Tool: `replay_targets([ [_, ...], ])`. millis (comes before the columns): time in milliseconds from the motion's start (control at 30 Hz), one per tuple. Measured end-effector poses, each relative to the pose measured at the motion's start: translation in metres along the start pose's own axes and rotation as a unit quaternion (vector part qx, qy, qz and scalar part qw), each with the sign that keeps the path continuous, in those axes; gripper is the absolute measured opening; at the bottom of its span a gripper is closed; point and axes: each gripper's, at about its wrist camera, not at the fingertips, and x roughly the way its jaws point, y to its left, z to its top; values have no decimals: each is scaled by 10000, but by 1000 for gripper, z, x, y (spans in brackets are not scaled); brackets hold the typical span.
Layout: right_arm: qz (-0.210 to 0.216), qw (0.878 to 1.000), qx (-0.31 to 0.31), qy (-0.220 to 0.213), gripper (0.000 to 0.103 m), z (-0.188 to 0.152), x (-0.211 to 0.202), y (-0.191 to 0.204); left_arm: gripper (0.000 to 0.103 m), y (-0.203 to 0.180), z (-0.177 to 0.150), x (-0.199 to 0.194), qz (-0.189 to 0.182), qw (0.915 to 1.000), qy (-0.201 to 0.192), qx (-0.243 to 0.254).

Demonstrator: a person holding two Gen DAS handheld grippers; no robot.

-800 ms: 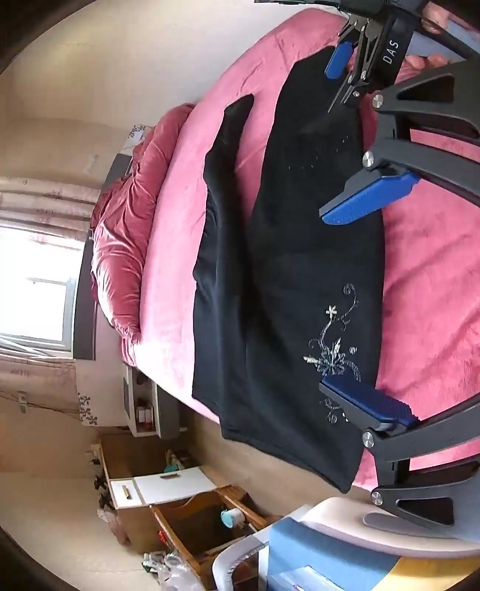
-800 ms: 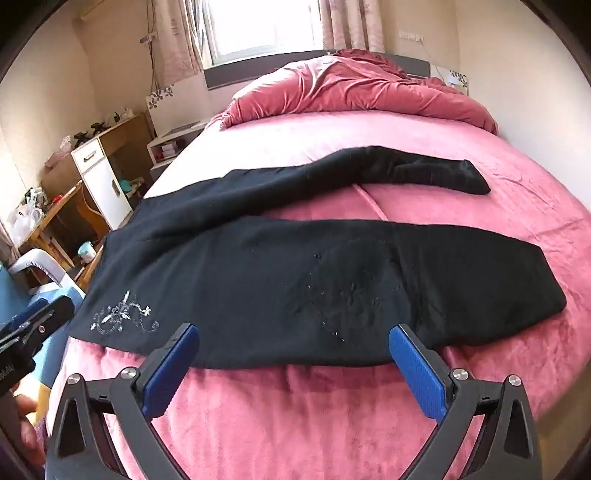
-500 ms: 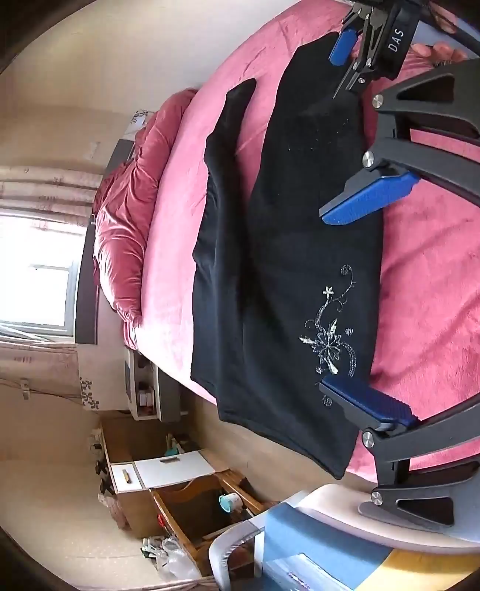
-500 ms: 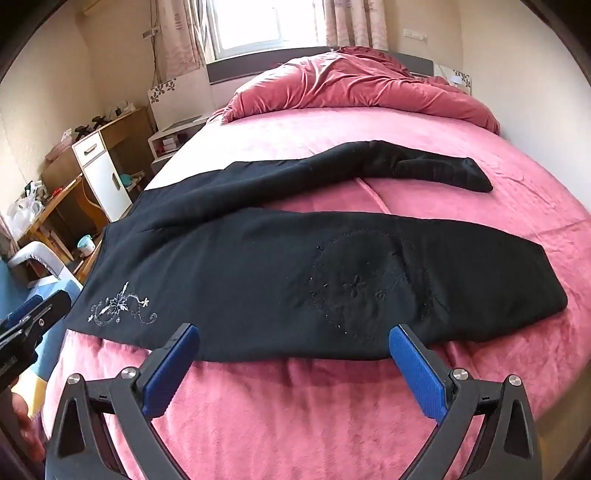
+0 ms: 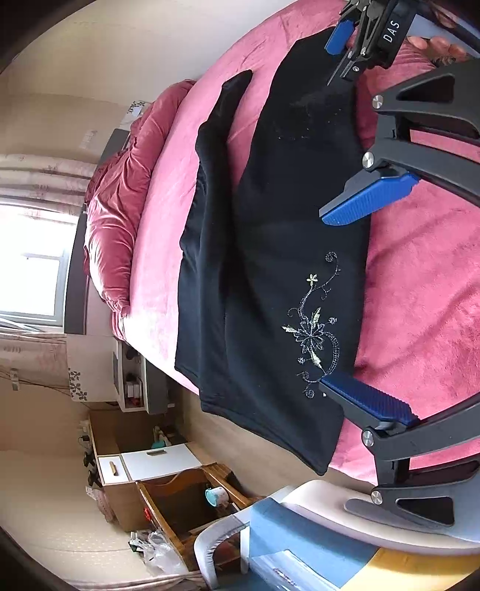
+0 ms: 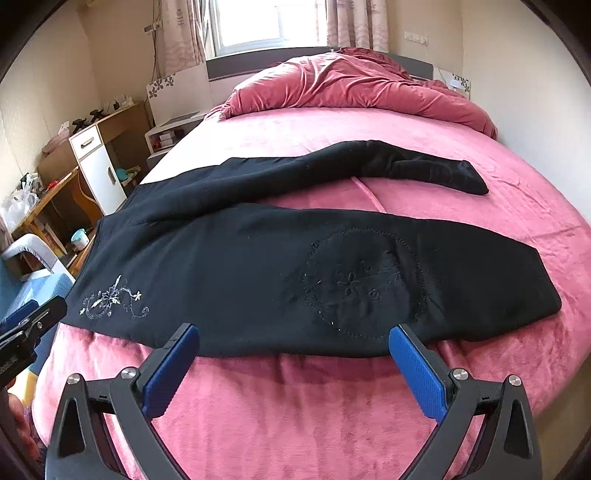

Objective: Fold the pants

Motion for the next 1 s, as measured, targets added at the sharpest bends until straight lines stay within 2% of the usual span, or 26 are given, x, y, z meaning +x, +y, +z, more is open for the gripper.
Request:
replay_targets([
  [167,-44,10000,47,-52,103,-12,2,-3,85,-1,-2,1,-17,10000,12,39],
  [1000,-75,9999,132,-23,103,-13,-7,-2,85,-6,-3,-2,-32,9999,41,122],
])
